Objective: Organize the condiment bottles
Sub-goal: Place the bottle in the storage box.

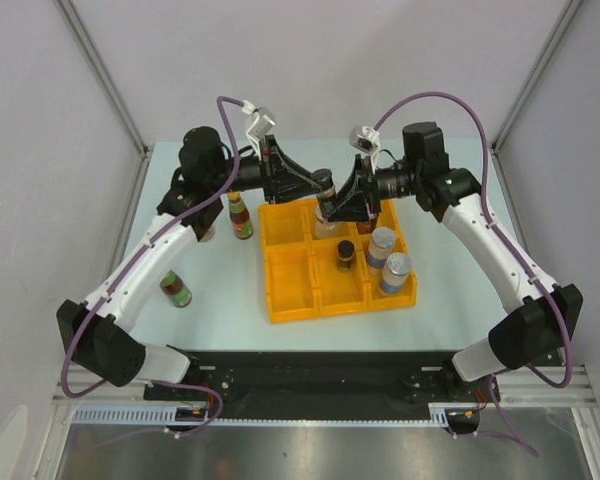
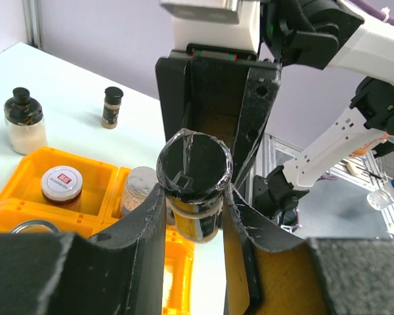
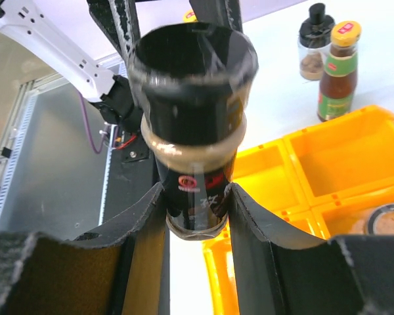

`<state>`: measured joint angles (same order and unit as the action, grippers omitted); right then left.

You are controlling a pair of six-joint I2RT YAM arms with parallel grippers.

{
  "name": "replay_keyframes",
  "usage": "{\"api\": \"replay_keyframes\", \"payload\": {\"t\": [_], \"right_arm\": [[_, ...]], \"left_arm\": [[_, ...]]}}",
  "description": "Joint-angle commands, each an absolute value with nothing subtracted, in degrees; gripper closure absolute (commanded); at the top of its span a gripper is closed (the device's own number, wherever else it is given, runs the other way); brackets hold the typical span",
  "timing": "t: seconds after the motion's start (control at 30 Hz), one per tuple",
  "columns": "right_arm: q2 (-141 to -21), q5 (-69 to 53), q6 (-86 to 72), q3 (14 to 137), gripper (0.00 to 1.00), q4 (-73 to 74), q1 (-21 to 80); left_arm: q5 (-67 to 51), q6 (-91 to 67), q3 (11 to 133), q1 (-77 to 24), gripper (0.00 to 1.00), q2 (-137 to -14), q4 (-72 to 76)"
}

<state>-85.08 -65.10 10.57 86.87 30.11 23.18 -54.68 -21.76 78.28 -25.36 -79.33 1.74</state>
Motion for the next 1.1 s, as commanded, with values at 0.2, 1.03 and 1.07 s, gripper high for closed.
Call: {"api": "replay_keyframes", "payload": {"t": [0.2,1.03,1.07], "right_arm": [[-82.35,-66.18,11.16,91.76,0.68,32.25,21.8],[-83.23,-63.72,14.68,92.46,0.68,36.12,23.38],[-83.23,-63.81,14.68,92.2,0.68,35.86,23.38]], "left_arm": [[-55.46,-16.43,75.41,-23.64,1.0,-77.34,-0.53],[-62.93,-25.91,76.56,-22.15,0.03,-80.25,9.9],[-62.93,-26.71,75.33,-22.15,0.03,-79.81,11.32]]}}
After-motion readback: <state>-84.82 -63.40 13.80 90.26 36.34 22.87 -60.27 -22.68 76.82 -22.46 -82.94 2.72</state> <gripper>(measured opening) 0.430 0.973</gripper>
